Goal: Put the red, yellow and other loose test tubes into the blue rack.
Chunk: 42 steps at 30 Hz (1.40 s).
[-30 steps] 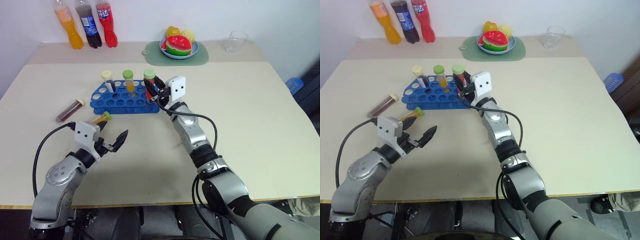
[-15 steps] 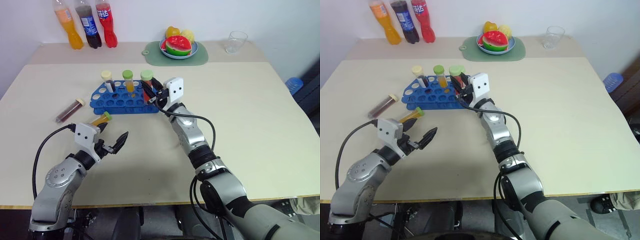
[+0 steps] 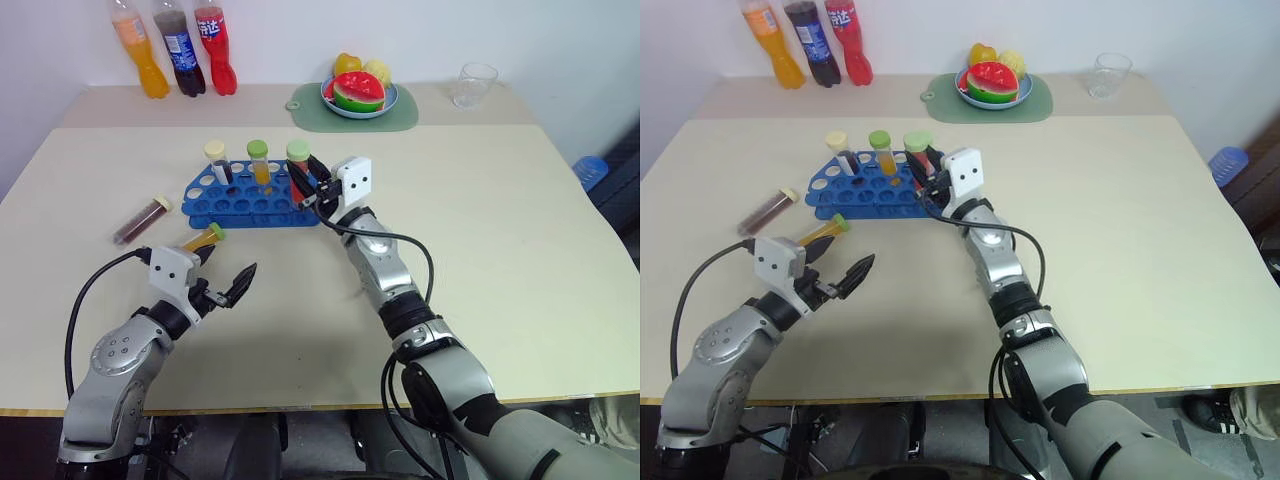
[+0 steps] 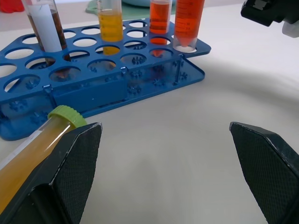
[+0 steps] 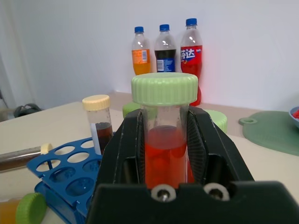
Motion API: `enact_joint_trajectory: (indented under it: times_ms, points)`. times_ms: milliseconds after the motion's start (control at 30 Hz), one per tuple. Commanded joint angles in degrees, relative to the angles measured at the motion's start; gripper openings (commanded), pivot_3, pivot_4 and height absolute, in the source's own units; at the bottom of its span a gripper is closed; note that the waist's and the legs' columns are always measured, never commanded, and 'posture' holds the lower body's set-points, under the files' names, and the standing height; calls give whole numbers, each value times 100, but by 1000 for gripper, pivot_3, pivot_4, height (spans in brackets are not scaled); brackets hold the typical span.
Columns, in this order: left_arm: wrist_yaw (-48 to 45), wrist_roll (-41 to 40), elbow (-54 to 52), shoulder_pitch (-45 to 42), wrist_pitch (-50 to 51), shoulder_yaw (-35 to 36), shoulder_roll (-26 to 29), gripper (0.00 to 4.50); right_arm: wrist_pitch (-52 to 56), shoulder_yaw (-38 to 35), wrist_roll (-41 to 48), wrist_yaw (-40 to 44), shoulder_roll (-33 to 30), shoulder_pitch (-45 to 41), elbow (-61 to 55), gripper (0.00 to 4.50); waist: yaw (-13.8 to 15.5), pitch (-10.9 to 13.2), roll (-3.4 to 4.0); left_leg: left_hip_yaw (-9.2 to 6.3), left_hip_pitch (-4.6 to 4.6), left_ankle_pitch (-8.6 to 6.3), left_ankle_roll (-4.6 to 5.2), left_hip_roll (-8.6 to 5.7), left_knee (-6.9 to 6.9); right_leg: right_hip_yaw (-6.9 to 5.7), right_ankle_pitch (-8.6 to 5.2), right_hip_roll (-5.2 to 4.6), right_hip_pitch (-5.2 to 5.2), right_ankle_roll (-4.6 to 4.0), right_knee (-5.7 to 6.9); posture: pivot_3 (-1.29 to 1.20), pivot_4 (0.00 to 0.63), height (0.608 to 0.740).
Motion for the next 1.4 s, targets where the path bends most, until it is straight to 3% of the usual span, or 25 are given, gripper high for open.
enact_joint_trajectory:
  times_ms: [33, 767, 1400]
  points:
    - [-35, 30, -73, 4, -159, 54, 19, 4500, 105, 21, -78, 53, -32, 141, -59, 761, 0, 0, 0, 0, 0, 0, 0, 0, 0, 0, 0, 0, 0, 0, 0, 0, 150, 734]
    - [40, 49, -189, 12, -87, 40, -17, 4500, 297, 78, -112, 206, -142, 476, -620, 761, 2, -1, 0, -1, 7, 0, 0, 0, 0, 0, 0, 1, 6, 0, 1, 0, 150, 734]
    - [103, 22, -324, -16, 57, 24, 5, 4500, -136, -8, -280, -57, 198, -305, 615, 761, -13, 0, 1, 0, 10, 0, 0, 0, -3, 0, 0, 1, 8, 0, 0, 0, 150, 734]
